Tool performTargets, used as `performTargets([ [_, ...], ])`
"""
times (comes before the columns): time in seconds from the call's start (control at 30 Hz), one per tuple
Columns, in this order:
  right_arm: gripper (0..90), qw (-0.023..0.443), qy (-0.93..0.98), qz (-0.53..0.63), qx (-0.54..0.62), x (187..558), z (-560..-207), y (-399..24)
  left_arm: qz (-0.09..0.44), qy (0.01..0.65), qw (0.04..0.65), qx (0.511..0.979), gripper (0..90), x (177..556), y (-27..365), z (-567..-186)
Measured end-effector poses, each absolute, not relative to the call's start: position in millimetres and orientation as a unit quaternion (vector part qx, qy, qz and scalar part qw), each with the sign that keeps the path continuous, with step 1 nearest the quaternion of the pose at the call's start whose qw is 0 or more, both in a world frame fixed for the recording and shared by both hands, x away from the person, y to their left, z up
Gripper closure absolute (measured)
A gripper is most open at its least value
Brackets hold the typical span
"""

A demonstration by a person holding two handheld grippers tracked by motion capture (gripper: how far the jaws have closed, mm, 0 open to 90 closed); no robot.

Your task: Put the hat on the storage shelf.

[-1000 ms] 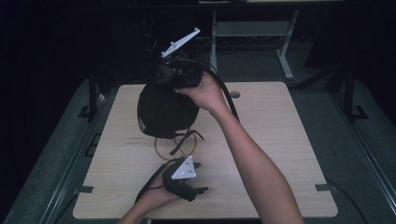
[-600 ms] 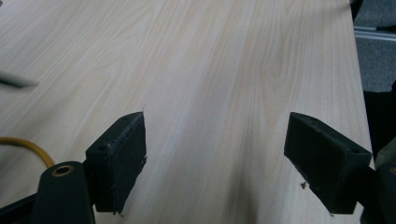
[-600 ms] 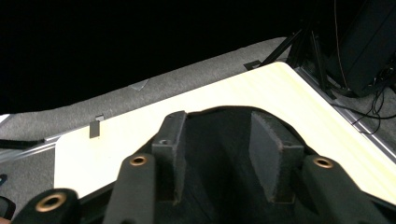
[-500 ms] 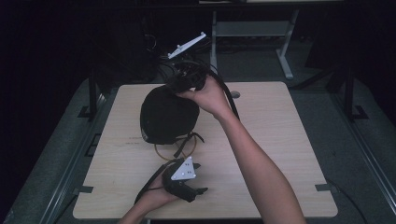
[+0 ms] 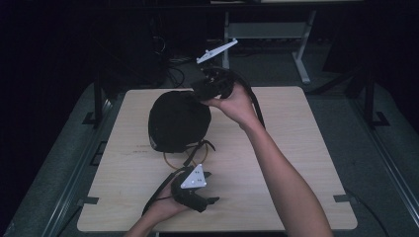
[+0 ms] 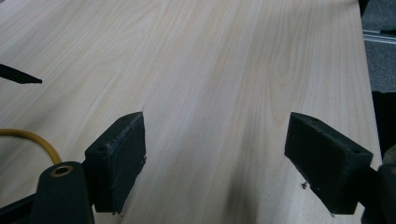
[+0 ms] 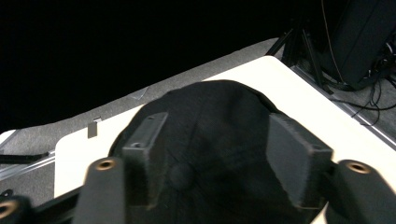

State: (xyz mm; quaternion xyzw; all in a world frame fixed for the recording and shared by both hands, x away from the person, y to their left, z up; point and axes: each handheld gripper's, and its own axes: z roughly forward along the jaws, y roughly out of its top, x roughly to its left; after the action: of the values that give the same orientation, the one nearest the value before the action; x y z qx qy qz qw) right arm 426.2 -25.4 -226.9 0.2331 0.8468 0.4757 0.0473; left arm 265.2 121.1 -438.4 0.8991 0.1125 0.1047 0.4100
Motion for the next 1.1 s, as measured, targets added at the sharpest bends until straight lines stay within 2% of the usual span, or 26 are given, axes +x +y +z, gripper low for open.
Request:
performTargets([
  [0.23,30.4,0.054,0.844,0.474,0.243,424.8,-228.6,-42.4,0.1,0.114,0.415,0.897,19.6,262.7,118.9,-439.0],
  [1.1,23.1,0.052,0.827,0.478,0.292,421.3,-245.6,-106.6,0.097,0.116,0.414,0.898,19.0,263.3,118.0,-441.1],
])
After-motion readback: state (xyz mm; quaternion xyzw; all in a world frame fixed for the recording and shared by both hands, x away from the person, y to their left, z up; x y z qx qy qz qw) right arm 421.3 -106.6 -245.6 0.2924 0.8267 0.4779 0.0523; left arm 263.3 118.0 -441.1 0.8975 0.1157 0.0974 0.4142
